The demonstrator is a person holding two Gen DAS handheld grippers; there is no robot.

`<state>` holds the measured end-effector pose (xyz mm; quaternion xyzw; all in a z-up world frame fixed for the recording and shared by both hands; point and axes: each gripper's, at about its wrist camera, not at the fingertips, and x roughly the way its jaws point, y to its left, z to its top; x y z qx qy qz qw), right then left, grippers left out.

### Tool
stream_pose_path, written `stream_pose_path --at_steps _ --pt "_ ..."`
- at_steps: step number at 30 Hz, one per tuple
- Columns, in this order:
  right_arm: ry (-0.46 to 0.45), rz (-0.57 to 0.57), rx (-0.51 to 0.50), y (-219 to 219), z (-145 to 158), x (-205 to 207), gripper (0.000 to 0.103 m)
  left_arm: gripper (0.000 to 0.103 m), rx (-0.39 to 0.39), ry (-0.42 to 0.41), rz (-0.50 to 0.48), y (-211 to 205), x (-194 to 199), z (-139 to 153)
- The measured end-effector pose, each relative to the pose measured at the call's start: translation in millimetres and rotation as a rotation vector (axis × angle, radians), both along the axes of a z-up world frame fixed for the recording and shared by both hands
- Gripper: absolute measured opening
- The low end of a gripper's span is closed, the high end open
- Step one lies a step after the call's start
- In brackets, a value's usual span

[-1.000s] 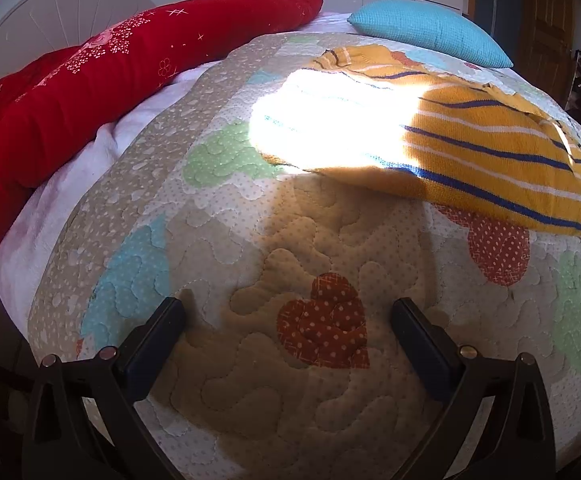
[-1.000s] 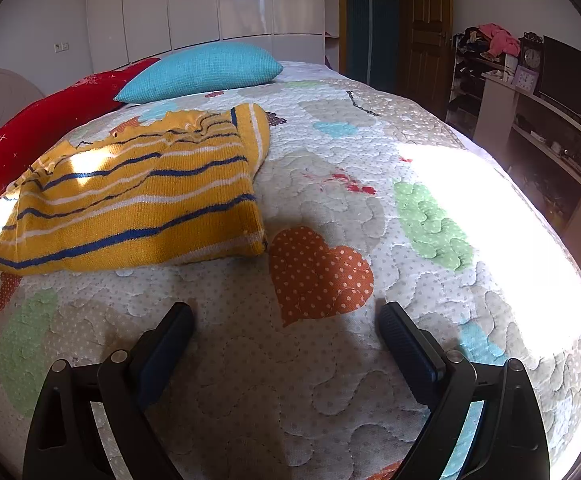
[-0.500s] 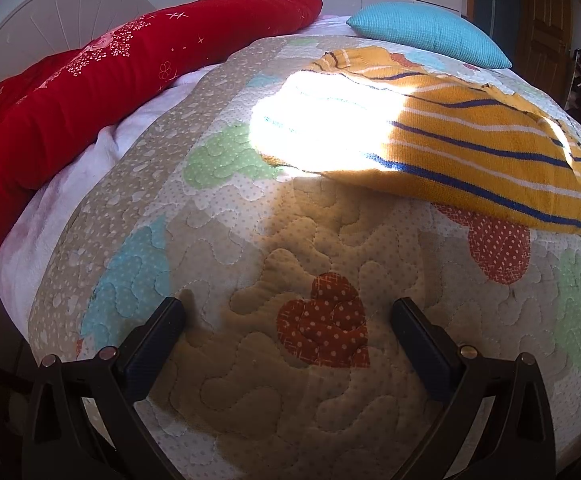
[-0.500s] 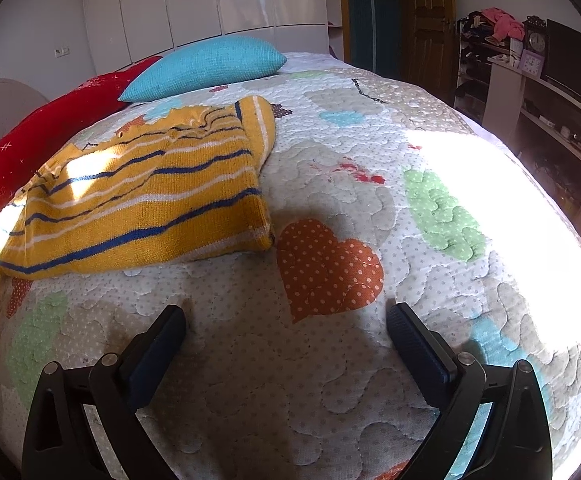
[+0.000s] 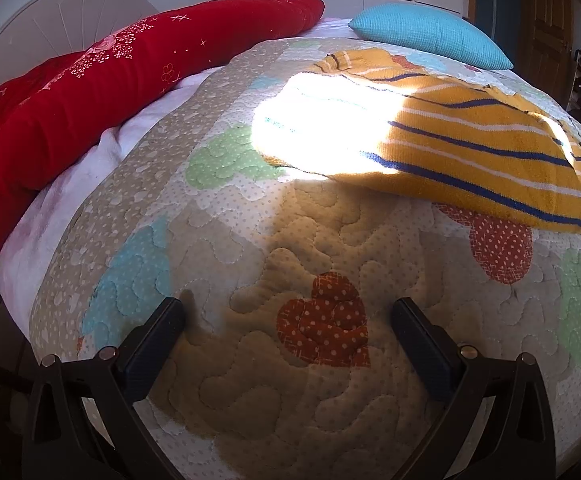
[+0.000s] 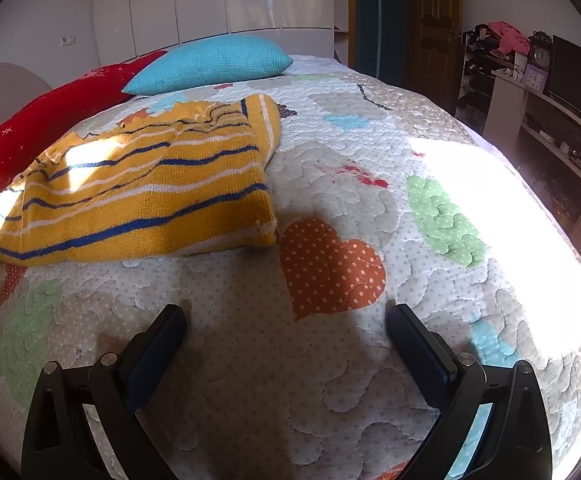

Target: Fold small clothes

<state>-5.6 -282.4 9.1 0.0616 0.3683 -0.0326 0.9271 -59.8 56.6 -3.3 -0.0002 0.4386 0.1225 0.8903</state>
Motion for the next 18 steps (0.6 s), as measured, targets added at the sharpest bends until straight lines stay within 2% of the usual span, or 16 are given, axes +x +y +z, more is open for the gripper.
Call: stream_pose_path --at_steps 18 --pt "-0.011 -0.004 -0.009 1.4 0.0 -4.6 0.103 0.103 0.012 -0.025 -0.006 -2.3 -1.7 0.3"
